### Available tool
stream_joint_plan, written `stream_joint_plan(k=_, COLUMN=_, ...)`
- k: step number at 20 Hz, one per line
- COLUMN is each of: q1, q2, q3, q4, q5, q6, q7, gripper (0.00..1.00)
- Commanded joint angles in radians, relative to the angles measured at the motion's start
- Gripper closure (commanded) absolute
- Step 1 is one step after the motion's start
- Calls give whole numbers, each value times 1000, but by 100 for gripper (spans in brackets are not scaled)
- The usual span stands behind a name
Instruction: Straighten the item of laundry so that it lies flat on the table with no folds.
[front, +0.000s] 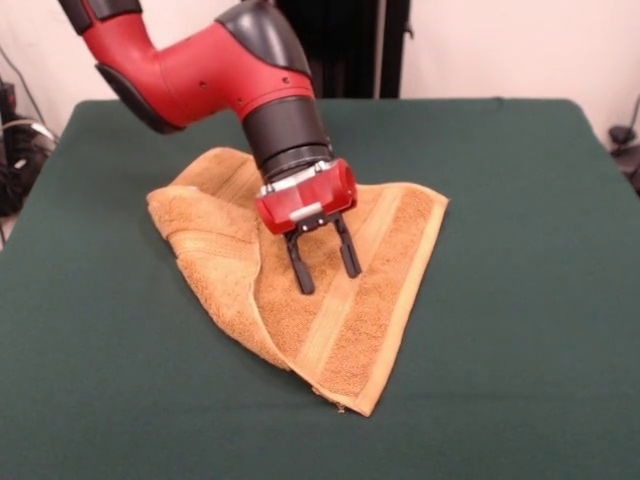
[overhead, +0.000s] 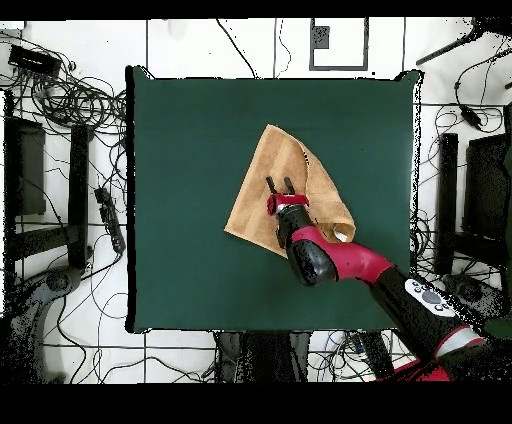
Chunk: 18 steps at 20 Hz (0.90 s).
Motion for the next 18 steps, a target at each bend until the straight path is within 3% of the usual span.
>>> stream_joint_plan(k=1, q1=2, q2=-30, q3=-20, q4=-66, q5=-41, q6=197, q7=63, gripper=0)
stream_joint_plan(k=18, q1=21, q2=-70, q3=-52, q4=-92, q5=-117, q6=191, q7=54, gripper=0)
